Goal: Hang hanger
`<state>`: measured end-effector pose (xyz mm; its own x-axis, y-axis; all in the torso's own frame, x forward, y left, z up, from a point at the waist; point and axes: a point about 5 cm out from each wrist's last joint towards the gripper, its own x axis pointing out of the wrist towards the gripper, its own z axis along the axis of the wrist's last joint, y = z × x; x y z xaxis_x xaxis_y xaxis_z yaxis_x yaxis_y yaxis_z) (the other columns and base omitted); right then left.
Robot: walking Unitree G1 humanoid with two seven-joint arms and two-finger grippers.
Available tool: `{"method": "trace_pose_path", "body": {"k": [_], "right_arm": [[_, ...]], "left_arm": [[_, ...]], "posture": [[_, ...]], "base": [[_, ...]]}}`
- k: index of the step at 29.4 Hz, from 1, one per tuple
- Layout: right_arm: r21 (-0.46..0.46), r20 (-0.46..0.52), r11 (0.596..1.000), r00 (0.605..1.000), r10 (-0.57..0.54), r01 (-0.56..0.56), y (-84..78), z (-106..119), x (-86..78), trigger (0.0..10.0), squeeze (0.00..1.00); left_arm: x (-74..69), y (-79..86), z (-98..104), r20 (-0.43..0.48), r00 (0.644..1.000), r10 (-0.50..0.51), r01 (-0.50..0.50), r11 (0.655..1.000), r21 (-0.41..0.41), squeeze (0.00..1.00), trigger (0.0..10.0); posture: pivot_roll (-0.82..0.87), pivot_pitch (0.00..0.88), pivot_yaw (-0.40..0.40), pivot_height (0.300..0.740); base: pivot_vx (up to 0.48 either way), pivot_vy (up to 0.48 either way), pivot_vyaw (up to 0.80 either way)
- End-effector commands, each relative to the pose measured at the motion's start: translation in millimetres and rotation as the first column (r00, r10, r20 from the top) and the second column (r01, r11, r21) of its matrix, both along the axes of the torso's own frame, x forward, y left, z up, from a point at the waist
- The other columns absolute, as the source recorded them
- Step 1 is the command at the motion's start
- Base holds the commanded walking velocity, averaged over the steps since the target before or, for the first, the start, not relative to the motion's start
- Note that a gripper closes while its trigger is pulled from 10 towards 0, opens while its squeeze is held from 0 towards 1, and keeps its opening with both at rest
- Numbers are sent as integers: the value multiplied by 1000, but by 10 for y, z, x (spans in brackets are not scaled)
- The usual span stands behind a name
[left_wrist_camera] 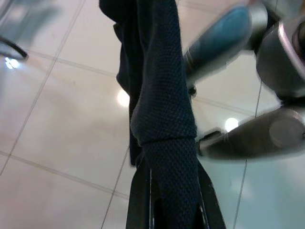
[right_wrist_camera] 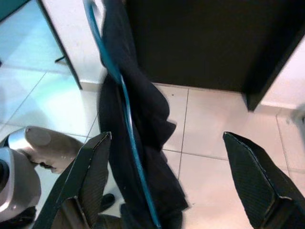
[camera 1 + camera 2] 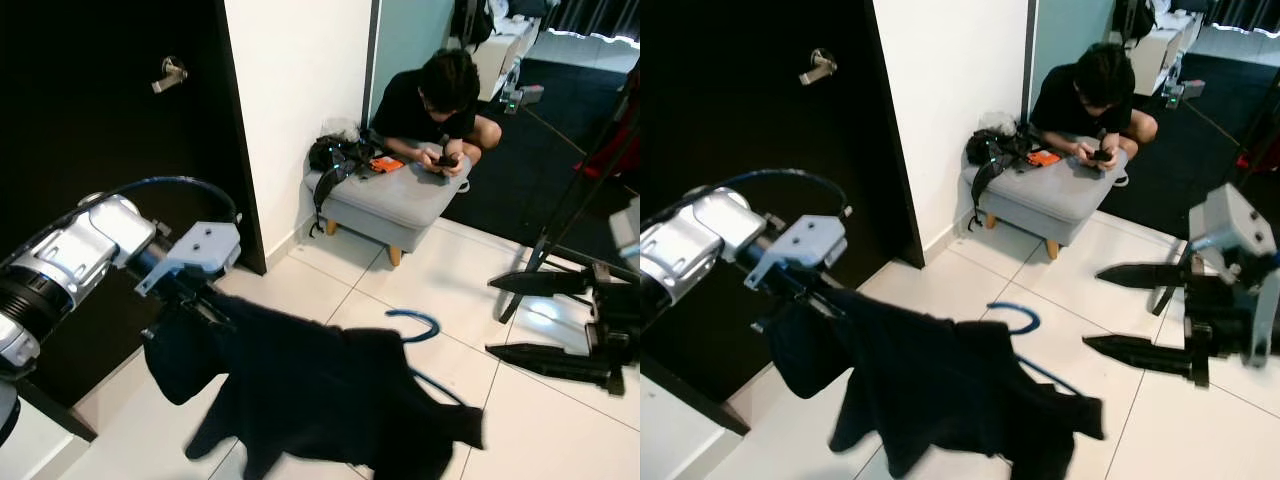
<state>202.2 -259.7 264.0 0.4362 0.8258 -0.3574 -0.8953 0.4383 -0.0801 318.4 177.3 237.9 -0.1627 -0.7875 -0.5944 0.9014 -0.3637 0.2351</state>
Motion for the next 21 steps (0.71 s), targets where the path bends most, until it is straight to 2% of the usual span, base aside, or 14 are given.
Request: {"method": "trace_pose_path", "body": {"k": [1,2,5,8,9,10,11,12,13,21], "right_arm": [[25,23,999,999,-26,26,-13,31,-63,10000,1000],[25,23,999,999,-26,26,-13,31,-63,10000,1000],[111,37,993,999,-31,27,-21,101,-168,10000,1000],[134,41,991,999,-17,11,-9,122,-207,10000,1000],[137,35,990,999,15,-20,24,119,-230,10000,576],[137,35,990,999,15,-20,24,119,-230,10000,576],[128,22,990,998,61,-64,73,97,-231,10000,125],[128,22,990,998,61,-64,73,97,-231,10000,125],[123,18,989,997,77,-79,91,85,-221,10000,0],[130,9,982,990,140,-140,224,30,-161,10000,0]], "left_arm": [[-26,5,92,-13,1000,2,-3,997,-81,0,10000],[-26,5,92,-13,1000,2,-3,997,-81,0,10000],[-82,18,147,-24,1000,-4,1,994,-108,0,10000],[-108,16,162,-29,1000,-10,7,994,-111,0,10000],[-131,3,171,-31,999,-24,20,994,-109,0,10000],[-131,3,171,-31,999,-24,20,994,-109,0,10000],[-163,-36,190,-27,998,-51,47,993,-106,0,10000],[-163,-36,190,-27,998,-51,47,993,-106,0,10000],[-177,-61,202,-25,998,-64,61,992,-107,0,10000],[-242,-190,267,-14,992,-122,120,986,-116,0,10000]], "posture": [[-13,40,55,740],[-13,40,55,740],[-16,42,58,740],[-16,42,58,740],[-16,40,58,740],[-16,40,58,740],[-14,36,60,740],[-14,36,60,740],[-14,35,59,740],[-10,26,56,740]], "base": [[0,0,0],[0,0,0],[0,0,0],[0,0,0],[0,0,0],[0,0,0],[0,0,0],[0,0,0],[0,0,0],[0,0,0]]}}
